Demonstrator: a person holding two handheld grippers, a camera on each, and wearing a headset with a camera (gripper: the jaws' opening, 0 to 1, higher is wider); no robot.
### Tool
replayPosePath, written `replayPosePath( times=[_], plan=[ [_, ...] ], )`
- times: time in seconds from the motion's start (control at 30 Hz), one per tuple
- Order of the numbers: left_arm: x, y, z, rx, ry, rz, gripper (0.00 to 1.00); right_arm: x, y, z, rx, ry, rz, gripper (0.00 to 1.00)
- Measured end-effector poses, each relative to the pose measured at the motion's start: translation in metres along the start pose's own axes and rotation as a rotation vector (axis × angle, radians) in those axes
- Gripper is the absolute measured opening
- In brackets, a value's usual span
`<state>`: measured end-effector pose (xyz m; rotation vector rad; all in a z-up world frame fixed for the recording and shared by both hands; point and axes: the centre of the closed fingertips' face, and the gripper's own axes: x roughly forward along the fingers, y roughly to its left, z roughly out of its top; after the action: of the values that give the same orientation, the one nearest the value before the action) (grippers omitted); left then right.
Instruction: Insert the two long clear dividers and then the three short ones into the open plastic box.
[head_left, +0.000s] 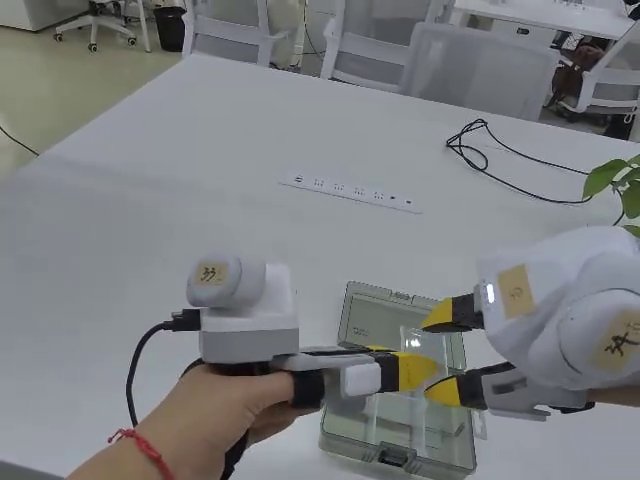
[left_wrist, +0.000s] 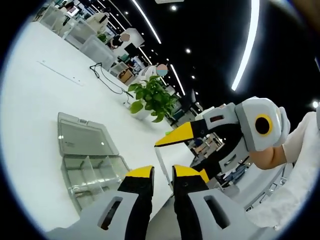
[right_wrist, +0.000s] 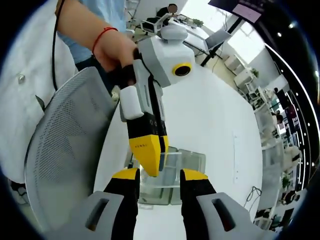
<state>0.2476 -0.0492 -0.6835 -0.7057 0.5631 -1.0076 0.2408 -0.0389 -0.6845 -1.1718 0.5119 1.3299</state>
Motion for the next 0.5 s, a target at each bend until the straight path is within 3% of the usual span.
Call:
replayPosePath(
  times=[0.27,0.5],
  plan=[
    [0.0004,-0.0026,-0.0003,-0.008,0.003,-0.015,0.01,-0.0003,-0.0005,-0.0006,-0.008,0.012,0.000,0.33],
    [0.0004,-0.0032,-0.0009,-0.001,0.004,-0.019,0.00,-0.0004,0.0000,-0.0006,-0.012,0.017,-0.001,0.33]
  ],
)
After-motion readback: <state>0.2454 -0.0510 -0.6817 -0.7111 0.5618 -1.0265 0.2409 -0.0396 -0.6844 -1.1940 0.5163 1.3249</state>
